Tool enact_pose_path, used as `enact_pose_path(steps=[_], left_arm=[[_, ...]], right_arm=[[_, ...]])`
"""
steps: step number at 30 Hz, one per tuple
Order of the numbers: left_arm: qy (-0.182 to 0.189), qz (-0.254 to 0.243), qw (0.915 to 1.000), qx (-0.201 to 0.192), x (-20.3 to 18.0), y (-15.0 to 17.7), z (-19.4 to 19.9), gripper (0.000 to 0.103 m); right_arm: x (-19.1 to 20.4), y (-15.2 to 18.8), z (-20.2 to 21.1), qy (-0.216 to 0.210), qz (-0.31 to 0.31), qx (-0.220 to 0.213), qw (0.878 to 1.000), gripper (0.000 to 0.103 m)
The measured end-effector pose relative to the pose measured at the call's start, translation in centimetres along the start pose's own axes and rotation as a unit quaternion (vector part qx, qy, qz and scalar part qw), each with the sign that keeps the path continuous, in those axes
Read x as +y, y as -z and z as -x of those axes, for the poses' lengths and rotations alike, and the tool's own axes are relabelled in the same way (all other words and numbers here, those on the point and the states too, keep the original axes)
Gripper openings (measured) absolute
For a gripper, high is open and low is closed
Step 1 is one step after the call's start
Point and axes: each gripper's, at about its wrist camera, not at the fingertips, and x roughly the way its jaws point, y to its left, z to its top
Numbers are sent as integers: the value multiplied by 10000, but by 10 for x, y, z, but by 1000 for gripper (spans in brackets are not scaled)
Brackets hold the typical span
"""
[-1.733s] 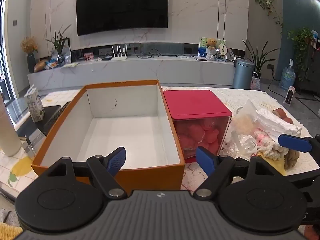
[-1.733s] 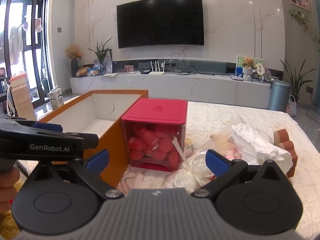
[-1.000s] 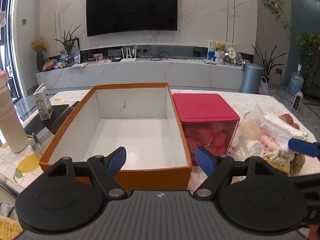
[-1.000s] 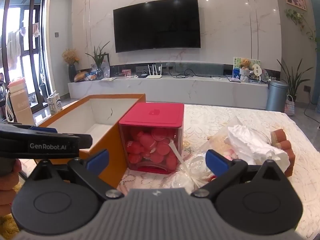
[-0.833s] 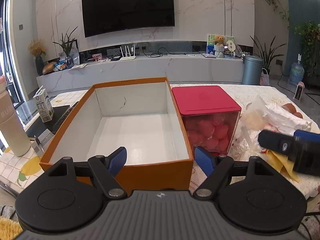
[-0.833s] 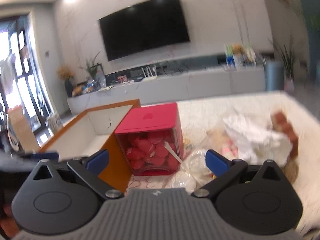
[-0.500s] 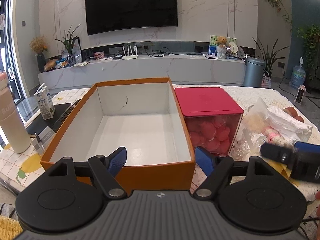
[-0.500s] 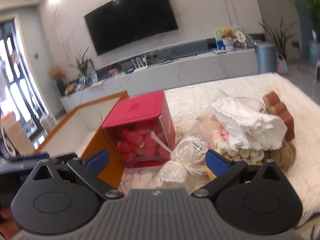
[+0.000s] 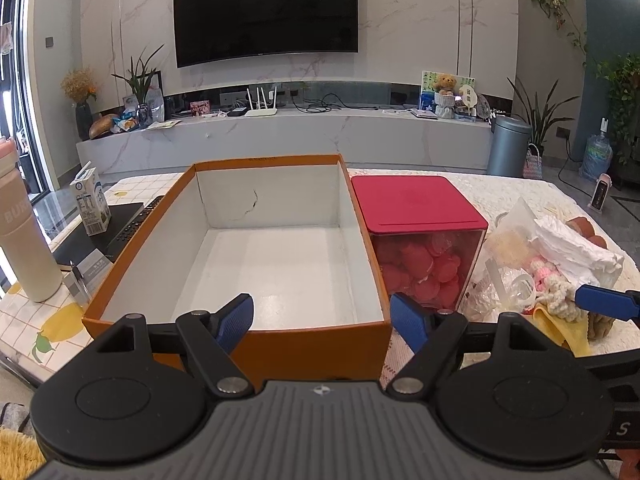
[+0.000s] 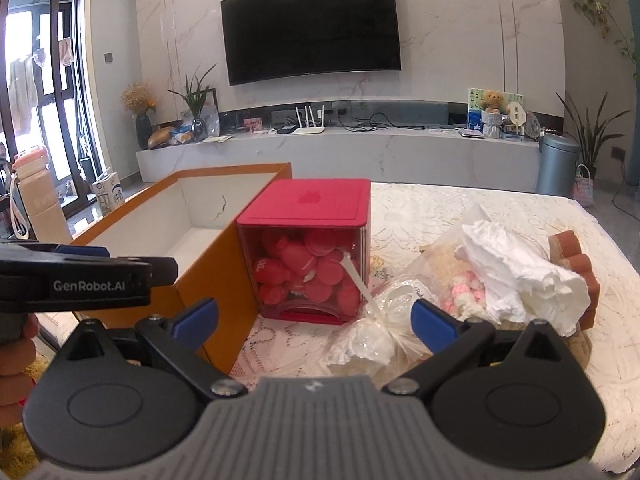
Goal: Organize soft objects
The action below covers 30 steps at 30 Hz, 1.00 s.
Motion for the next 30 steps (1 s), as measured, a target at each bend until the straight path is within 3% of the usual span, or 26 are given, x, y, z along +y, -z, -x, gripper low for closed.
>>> enact_pose_path(steps=[26, 30], left_arm=[[0, -25, 10000, 74, -3, 2, -3, 91], [-51, -232, 9997, 71, -6, 4, -3, 91]], right_arm=[[-3, 0, -2, 8, -63, 41, 10000, 100], [-4, 0, -1, -7, -136, 5, 9999, 100]])
